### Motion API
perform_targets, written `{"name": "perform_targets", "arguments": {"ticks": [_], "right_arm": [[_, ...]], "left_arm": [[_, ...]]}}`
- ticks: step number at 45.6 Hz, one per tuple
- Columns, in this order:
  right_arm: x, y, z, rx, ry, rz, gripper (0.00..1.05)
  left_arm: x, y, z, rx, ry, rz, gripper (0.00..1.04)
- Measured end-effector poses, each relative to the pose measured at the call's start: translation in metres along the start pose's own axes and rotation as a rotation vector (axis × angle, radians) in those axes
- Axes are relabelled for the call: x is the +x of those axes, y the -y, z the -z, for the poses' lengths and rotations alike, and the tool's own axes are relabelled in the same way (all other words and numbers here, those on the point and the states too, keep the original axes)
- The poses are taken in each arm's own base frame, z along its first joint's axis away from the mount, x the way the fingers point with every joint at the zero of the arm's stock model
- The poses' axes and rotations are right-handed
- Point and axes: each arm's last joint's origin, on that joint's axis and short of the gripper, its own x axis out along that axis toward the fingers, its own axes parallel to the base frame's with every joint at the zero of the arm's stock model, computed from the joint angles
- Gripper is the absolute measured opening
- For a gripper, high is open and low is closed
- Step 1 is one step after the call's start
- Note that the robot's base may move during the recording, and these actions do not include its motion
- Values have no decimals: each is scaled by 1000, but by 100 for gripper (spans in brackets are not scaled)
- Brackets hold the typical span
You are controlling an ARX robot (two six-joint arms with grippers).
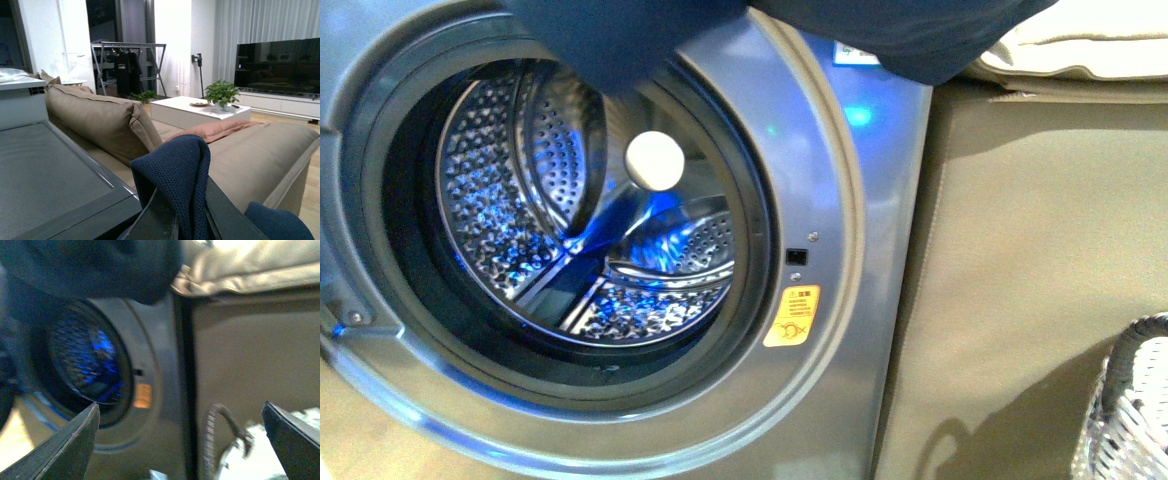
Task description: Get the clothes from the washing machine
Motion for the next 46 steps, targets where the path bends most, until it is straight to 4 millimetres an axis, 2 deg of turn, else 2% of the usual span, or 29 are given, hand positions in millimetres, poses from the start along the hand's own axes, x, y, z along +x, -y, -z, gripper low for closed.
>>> {"name": "perform_targets", "arguments": {"ticks": [4,6,12,21,28,31,36,41,46], "right_arm": [[2,-3,-15,55,27,-184,97],[4,-4,-27,58,53,-216,97],[10,-8,-56,49,122,-248,97],[18,-13,-89,25,186,-283,97],[34,-21,-118,9,222,-332,97],[48,-23,-130,-8,235,-342,97],[81,-23,-150,-20,252,-318,97],[120,-18,-163,-8,224,-305,97],[144,-13,-172,18,213,-307,97]], "left_arm": [[0,0,0,0,-1,1,5],[0,0,0,0,-1,0,5],[0,0,0,-1,-1,0,5],[0,0,0,-1,-1,0,5],[0,0,0,-1,-1,0,5],[0,0,0,-1,-1,0,5],[0,0,0,-1,-1,0,5],[0,0,0,-1,-1,0,5],[0,0,0,-1,-1,0,5]]}}
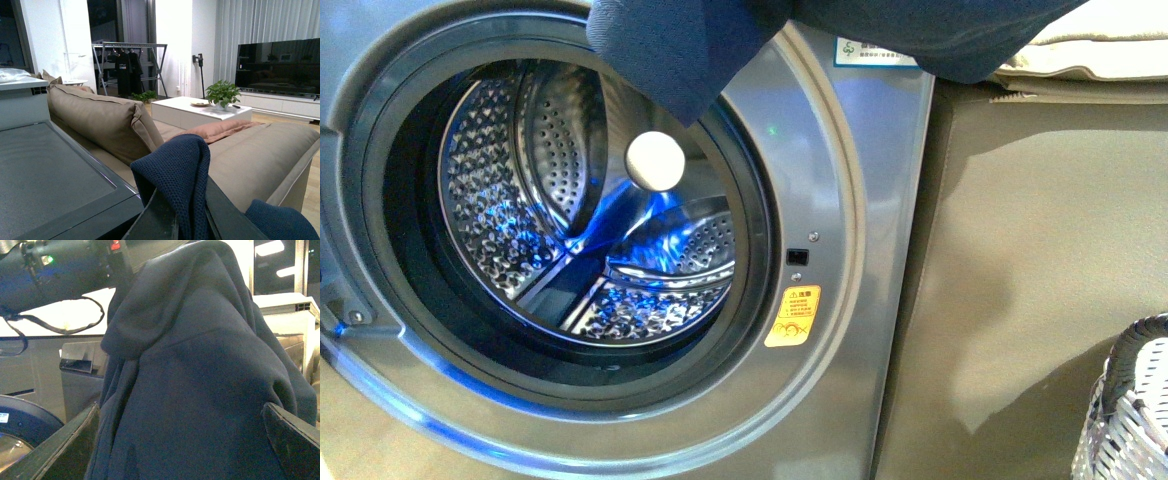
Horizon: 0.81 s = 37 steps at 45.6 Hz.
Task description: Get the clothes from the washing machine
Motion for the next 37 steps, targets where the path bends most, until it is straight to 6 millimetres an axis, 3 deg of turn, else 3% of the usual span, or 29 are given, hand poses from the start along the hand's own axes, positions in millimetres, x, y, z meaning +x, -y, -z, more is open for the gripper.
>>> {"name": "perform_targets", "arguments": {"ticks": [8,20,37], "right_arm": [[33,8,0,111,-68,-42,97],[69,-2,34,272,-233,-156,97],[111,-9,43,303,-248,-179,97]], "left_arm": [[0,0,0,0,0,0,5],[0,0,0,0,0,0,5],[0,0,0,0,0,-6,5]]}}
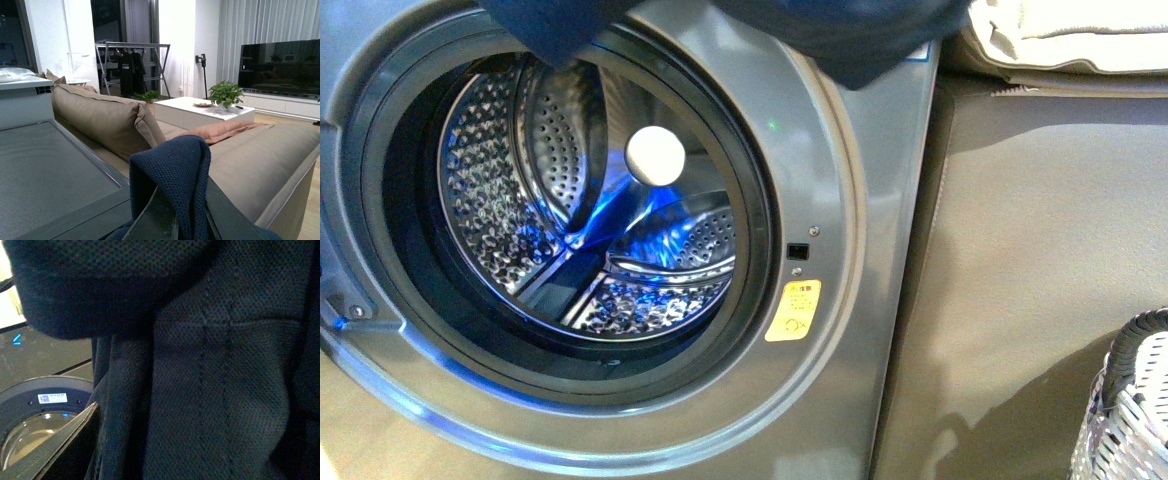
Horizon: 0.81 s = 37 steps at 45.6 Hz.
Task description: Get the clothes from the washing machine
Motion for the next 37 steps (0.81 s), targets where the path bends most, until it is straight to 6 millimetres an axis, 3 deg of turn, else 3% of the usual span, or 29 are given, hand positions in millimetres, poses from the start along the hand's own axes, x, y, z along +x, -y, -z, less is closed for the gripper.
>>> {"name": "perform_targets", "arguments": {"ticks": [12,25,32,37], "right_arm": [[18,6,4,42,48,34,97],[25,13,7,46,96,83,56],[15,13,4,39,137,103,32],[0,16,-8,29,199,154,14]], "left_arm": [[0,0,0,0,0,-1,5],[0,0,0,0,0,-1,5],[0,0,0,0,0,-1,6],[0,0,-1,-2,2,-1,25]]}}
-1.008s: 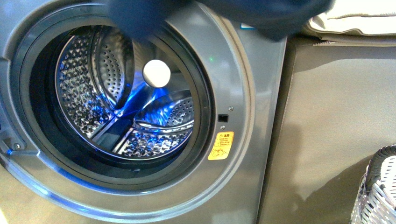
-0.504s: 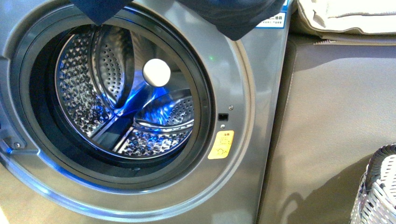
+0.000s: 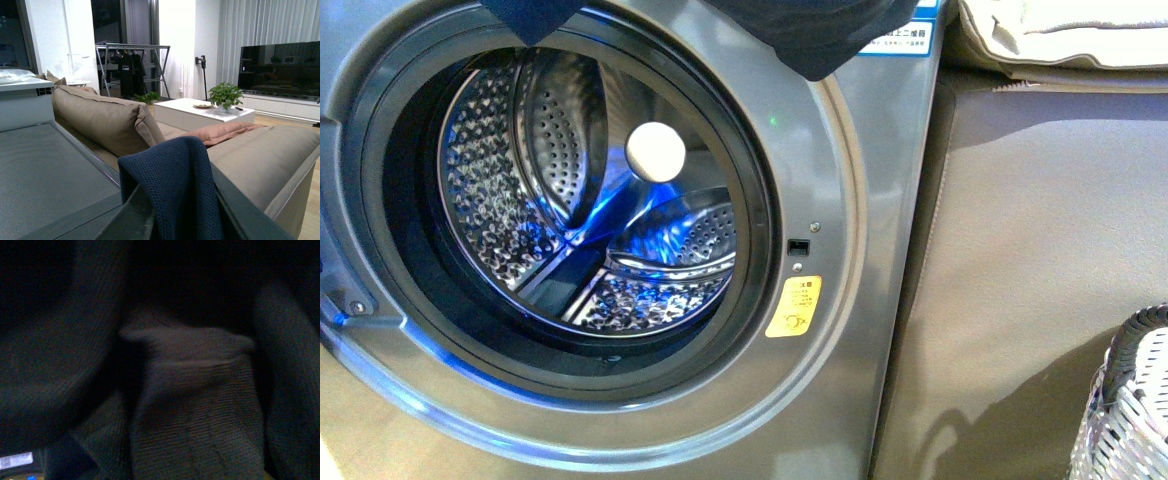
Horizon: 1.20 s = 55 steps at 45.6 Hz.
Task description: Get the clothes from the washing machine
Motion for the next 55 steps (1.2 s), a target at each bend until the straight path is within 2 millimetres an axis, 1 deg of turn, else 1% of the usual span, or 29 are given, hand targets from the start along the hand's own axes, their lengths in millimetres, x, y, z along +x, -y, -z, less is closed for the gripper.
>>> {"name": "perform_targets", "arguments": {"ticks": [2,3,4,9,10,15,16,21,23,27,32,35,36,38,39,40,41,43,44,46,47,49,50,53,54,55], "right_arm": [[-7,4,-11,-10,40,32,8],[-8,4,-12,-11,44,34,8],[-13,7,-19,-19,69,51,7],[-32,12,-42,-49,131,93,6],[-35,12,-44,-51,137,96,6],[-57,15,-63,-87,175,107,6],[-61,15,-65,-88,178,107,6],[-81,19,-77,-117,203,118,6],[-88,20,-81,-127,216,125,6],[-105,25,-93,-156,247,153,6],[-125,33,-108,-188,288,194,6],[-141,40,-120,-205,314,224,6],[-147,42,-124,-215,321,235,6],[-157,45,-130,-225,330,250,6],[-161,46,-133,-228,336,254,6],[-166,46,-135,-234,341,259,6],[-170,47,-138,-239,345,262,6],[-178,47,-143,-248,352,271,6],[-180,47,-144,-251,355,273,6],[-188,47,-148,-264,364,283,6],[-190,47,-149,-266,364,284,6],[-197,47,-151,-270,366,291,6],[-198,47,-152,-274,366,294,6],[-206,45,-153,-279,365,298,6],[-207,45,-152,-278,363,297,6],[-209,44,-152,-281,360,297,6]], "left_arm": [[-1,0,-1,0,2,0,34],[-1,0,-1,0,3,0,38],[-1,0,-2,1,4,0,41],[-2,0,-3,1,7,1,59],[-2,0,-3,1,7,1,60],[-2,0,-3,1,7,1,78],[-2,0,-3,1,7,1,80],[-2,0,-3,0,7,1,96],[-2,0,-3,1,7,1,100],[-2,0,-3,0,8,1,98],[-2,0,-3,-2,9,0,98],[-2,0,-3,-2,9,0,98],[-2,0,-4,-3,6,-16,98],[-7,1,-2,-23,-87,-163,92],[-13,-1,1,-18,-149,-257,88],[-25,-5,8,-7,-228,-387,83],[-29,-6,10,-1,-244,-423,81],[-46,-11,17,17,-268,-540,74],[-51,-12,19,21,-269,-562,72],[-73,-17,25,29,-262,-619,65],[-79,-18,28,31,-260,-626,64],[-103,-22,35,34,-244,-648,56],[-110,-23,37,35,-239,-652,55],[-146,-27,53,43,-224,-687,44],[-150,-27,57,43,-224,-687,42],[-160,-28,65,45,-227,-690,39]]}}
